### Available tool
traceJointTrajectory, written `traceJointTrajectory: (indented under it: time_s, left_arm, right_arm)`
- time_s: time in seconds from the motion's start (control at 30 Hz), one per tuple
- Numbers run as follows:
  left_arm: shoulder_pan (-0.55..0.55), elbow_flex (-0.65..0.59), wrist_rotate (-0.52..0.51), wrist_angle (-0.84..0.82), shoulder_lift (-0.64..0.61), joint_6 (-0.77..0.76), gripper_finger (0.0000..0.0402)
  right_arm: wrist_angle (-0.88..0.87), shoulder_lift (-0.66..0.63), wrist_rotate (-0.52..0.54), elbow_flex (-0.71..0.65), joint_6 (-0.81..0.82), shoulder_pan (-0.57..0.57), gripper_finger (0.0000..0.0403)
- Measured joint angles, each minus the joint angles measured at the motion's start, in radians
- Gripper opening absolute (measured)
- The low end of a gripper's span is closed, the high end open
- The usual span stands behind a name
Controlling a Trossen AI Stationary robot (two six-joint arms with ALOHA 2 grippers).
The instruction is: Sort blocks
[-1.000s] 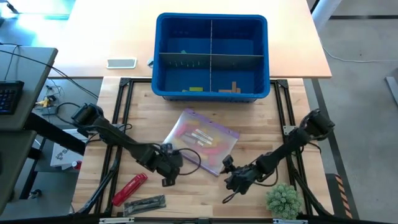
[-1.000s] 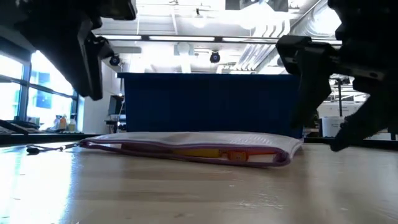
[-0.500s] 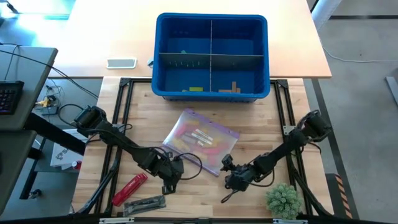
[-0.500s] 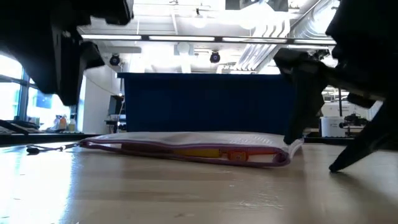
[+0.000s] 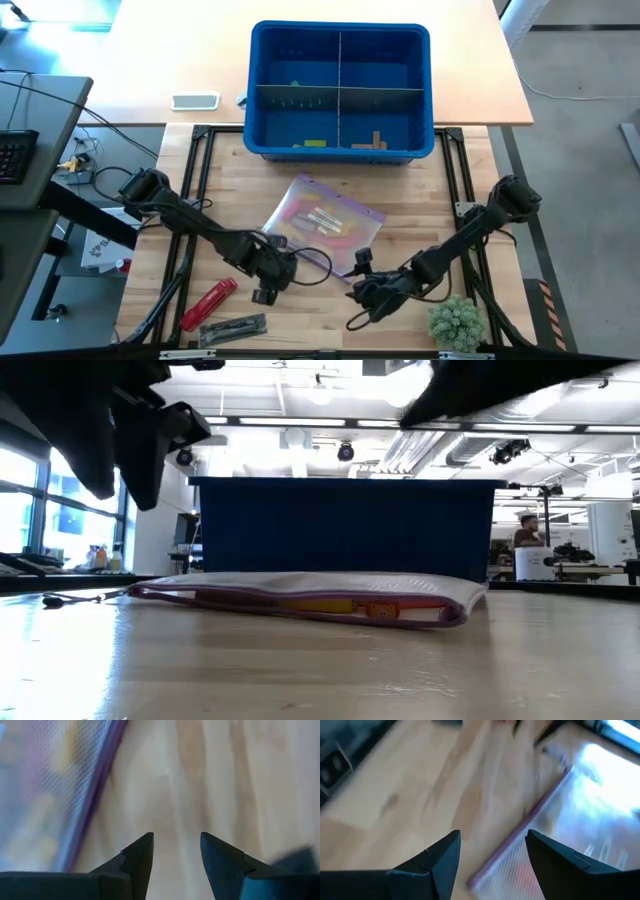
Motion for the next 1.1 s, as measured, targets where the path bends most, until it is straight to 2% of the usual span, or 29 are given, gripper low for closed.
traceJointTrajectory:
  time_s: [0.13, 0.23, 0.43, 0.6, 0.77, 0.9, 1.1]
  left_arm:
    - [0.011, 0.000, -0.043, -0.091, -0.026, 0.117, 0.0143]
    - [0.011, 0.000, -0.076, -0.127, -0.043, 0.213, 0.0143]
    - [0.010, 0.000, -0.113, -0.134, -0.055, 0.367, 0.0143]
    - [0.017, 0.000, -0.191, -0.093, -0.055, 0.364, 0.0142]
    - [0.020, 0.000, -0.206, -0.014, -0.055, 0.364, 0.0142]
    - [0.015, 0.000, -0.206, 0.001, -0.055, 0.359, 0.0142]
    - [-0.011, 0.000, -0.208, -0.022, -0.057, 0.258, 0.0142]
  right_arm:
    - [0.005, 0.000, 0.005, 0.052, -0.054, -0.007, 0.0213]
    - [0.001, 0.000, 0.006, 0.064, -0.037, -0.018, 0.0213]
    - [-0.004, 0.000, 0.011, 0.065, 0.197, -0.034, 0.0213]
    - [0.004, 0.000, 0.010, 0.065, 0.329, -0.035, 0.0213]
    - [0.048, 0.000, -0.038, 0.065, 0.424, -0.035, 0.0213]
    - [0.071, 0.000, -0.065, 0.065, 0.427, -0.035, 0.0213]
    - [0.132, 0.000, -0.093, 0.066, 0.427, -0.042, 0.0213]
